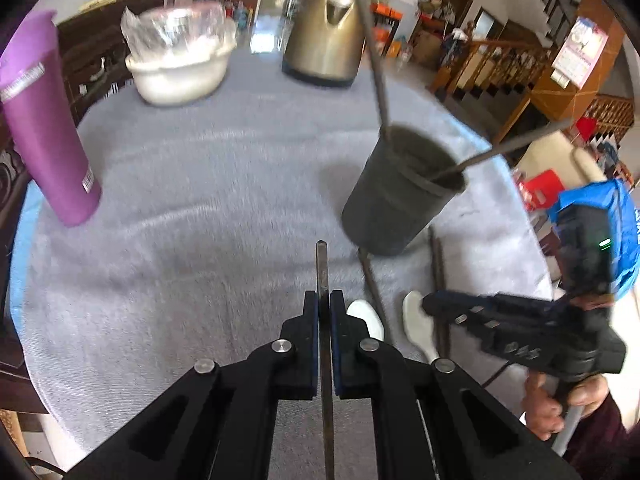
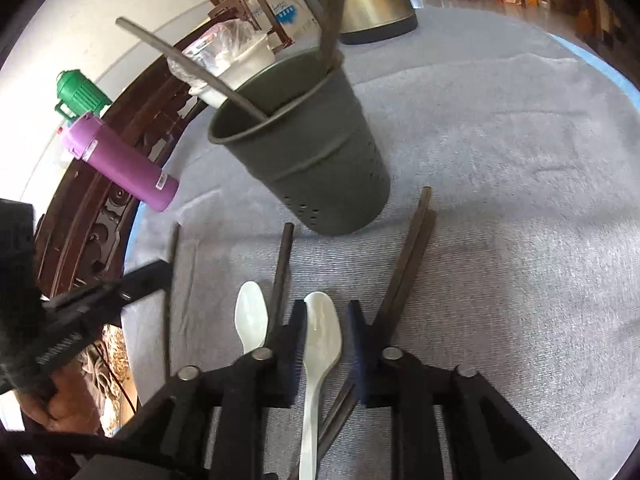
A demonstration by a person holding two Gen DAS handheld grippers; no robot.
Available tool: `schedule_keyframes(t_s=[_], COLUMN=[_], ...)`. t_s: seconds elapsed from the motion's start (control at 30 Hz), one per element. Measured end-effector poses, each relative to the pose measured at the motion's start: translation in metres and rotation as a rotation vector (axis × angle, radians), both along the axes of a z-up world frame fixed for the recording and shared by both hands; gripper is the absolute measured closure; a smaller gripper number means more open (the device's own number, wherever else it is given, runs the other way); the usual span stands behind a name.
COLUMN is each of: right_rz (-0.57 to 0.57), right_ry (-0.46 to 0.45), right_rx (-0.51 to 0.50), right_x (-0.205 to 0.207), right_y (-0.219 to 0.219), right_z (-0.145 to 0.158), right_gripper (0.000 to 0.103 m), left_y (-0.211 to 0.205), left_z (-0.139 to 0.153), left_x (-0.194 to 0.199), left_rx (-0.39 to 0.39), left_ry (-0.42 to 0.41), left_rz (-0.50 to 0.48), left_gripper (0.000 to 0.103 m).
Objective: Organize utensils
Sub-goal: 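Lift the white spoon with the right gripper over the cup while the left gripper holds the chopstick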
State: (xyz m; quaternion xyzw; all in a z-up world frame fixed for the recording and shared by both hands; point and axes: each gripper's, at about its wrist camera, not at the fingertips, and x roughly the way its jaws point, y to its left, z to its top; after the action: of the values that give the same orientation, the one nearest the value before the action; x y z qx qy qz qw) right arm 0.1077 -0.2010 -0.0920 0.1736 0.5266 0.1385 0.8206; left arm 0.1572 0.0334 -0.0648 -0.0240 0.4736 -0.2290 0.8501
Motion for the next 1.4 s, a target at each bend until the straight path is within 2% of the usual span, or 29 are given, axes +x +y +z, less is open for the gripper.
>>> schedule_keyframes(t_s=[0.3,0.53,0.57,0.63,0.67,0.83,1.0,1.17,1.4], right_rz=[0.064,0.111,0.119,0.128,0.131,0.106,0.063,-0.041,-0.179], right_ry=[0.026,0.005,-0.008,-0.041,-0.050,-0.129,-0.191,-0.369,-0.556], right_rx=[-0.128,-0.242,-0.257,-0.308,-0.312,-0.275,-0.167,-0.044,-0.050], right_x=[0.007,0.007,0.006,0.004,0.005,0.000,-0.002,-0.008,0.020], right_y=[0.037,0.054,0.056,0.058,0.060,0.053,0.035,0.014,0.004], right_z=[-0.008,-0.009,-0.009,-0.009,-0.009,0.006,0.029,0.069,0.118], right_gripper=[0.077,0.075,0.076,0.094,0.096,0.099,0.099,0.098,0.098], left_y=[0.013,0.015,0.016,0.014,0.015,0.016,0.018,0.013,-0.007], left_z=[0.063,0.080,0.080,0.083,0.083,0.090,0.099,0.118,0.160], left_x=[-0.022,-0.031,-0.031,-0.034,-0.034,-0.034,-0.035,-0.029,-0.013], left_rx=[-0.074,-0.092,-0.091,-0.085,-0.084,-0.089,-0.109,-0.133,-0.124], left_ry=[-0.221,-0.305,-0.312,-0.327,-0.331,-0.346,-0.362,-0.400,-0.478], left_rz=[0.027,0.034,0.033,0.030,0.029,0.035,0.046,0.043,0.000], left_gripper=[0.098,0.098,0.098,0.098,0.098,0.098,0.098,0.098,0.098])
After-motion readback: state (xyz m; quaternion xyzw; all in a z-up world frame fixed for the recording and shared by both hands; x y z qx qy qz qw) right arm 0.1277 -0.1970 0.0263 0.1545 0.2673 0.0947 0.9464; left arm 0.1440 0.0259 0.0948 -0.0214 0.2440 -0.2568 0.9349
